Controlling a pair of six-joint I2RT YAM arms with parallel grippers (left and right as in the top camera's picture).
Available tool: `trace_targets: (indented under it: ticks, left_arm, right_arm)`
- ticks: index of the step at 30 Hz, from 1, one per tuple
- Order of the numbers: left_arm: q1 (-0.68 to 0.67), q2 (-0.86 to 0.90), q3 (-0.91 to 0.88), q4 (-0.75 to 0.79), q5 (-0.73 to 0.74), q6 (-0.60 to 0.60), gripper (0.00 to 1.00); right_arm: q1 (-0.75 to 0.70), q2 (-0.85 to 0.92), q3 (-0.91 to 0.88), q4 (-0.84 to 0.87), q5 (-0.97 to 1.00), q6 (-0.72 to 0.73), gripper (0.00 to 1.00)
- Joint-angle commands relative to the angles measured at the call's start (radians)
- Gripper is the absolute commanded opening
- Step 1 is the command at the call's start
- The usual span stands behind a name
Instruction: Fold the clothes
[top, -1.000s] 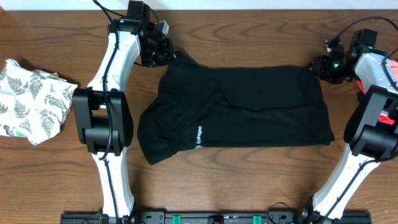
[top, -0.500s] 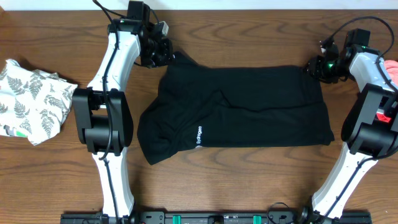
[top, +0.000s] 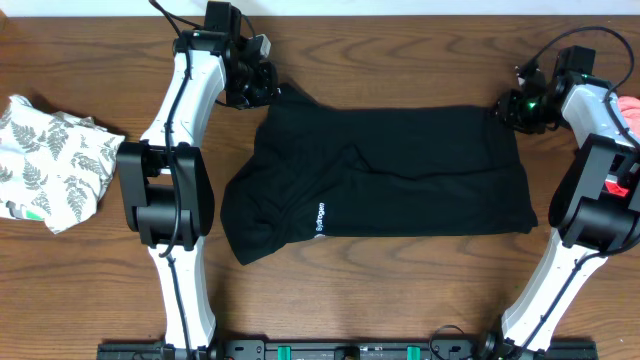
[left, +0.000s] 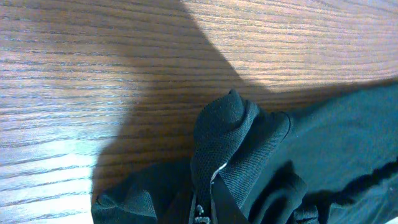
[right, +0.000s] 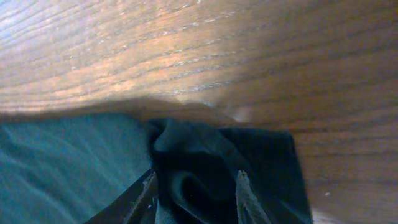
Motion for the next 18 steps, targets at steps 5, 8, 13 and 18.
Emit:
trace_targets:
  ticks: [5,8,13,18]
  left_arm:
    - [0.0,-0.008,0.013,-0.004,-0.012,0.006,0.06]
    - [0.0,-0.008,0.013,-0.004,-0.012,0.006,0.06]
    - [0.0,-0.008,0.013,-0.007,-0.012,0.006,0.06]
    - [0.0,-0.008,0.013,-0.006,-0.012,0.006,0.06]
  right_arm:
    - [0.003,0.012,0.011,0.006,0.024,0.05,0.4]
    - [0.002,0.012,0.011,0.003,0.024,0.086,0.37]
    - [0.003,0.012,0.011,0.005,0.024,0.131,0.36]
    - [0.003,0.012,0.011,0.003,0.024,0.13,0.36]
